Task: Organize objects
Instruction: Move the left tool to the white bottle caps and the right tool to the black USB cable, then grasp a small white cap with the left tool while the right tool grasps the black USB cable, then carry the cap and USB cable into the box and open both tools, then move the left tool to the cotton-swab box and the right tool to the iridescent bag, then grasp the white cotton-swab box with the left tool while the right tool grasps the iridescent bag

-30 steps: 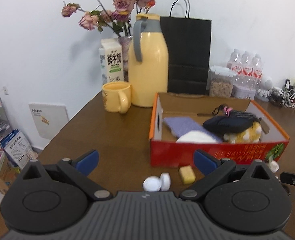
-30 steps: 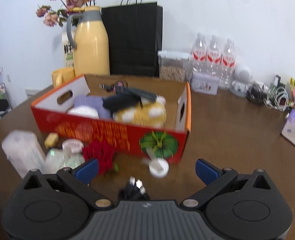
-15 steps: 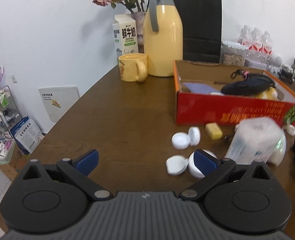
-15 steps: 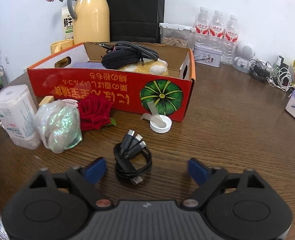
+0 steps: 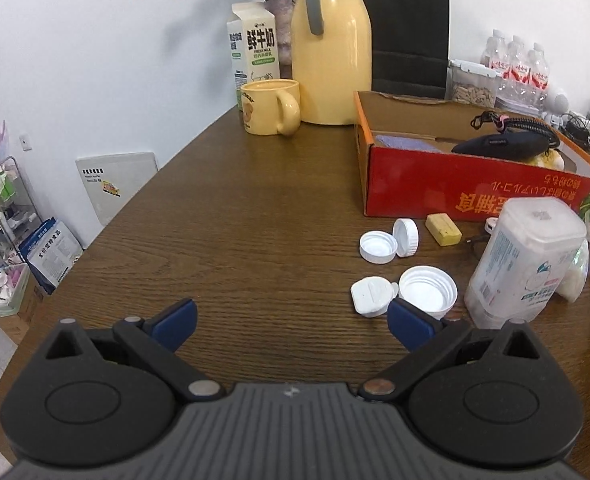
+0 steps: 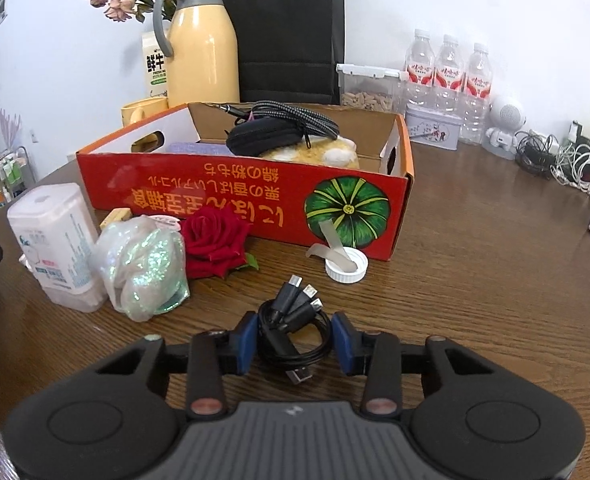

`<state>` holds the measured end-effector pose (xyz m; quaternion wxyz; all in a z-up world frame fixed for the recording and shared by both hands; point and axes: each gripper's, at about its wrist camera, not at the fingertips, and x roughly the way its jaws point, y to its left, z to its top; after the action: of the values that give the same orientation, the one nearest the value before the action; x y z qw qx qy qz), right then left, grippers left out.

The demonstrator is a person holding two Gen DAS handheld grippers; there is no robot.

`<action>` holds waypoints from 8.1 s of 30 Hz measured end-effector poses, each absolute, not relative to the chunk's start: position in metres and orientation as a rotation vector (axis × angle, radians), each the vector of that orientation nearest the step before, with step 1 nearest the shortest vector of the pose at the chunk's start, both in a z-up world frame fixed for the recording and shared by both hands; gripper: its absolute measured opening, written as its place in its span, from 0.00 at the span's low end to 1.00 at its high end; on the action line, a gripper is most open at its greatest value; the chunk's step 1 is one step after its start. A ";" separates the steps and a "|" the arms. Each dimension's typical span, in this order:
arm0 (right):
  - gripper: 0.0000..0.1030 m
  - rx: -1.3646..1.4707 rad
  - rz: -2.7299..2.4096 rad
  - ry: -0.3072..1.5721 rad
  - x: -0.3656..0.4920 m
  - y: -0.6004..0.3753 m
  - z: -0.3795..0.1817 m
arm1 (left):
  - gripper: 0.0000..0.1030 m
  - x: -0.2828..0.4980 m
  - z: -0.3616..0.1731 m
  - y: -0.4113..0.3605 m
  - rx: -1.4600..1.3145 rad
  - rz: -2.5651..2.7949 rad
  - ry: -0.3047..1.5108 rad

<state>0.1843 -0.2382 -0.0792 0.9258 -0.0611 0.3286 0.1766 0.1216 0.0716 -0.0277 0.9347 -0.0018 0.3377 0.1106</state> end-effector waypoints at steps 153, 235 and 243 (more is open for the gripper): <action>1.00 -0.186 0.495 0.470 0.241 -0.145 0.003 | 1.00 0.219 0.059 -0.001 0.009 0.064 0.437; 1.00 -0.138 0.410 0.631 0.184 -0.224 -0.083 | 0.66 0.128 -0.029 -0.054 -0.146 0.176 0.421; 1.00 -0.139 0.394 0.599 0.174 -0.225 -0.082 | 0.66 0.110 -0.011 -0.024 -0.165 0.207 0.377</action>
<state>0.1736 -0.2246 -0.0817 0.9340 -0.0679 0.2931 0.1925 0.1104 -0.0236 -0.0113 0.9736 -0.0817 0.1867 0.1026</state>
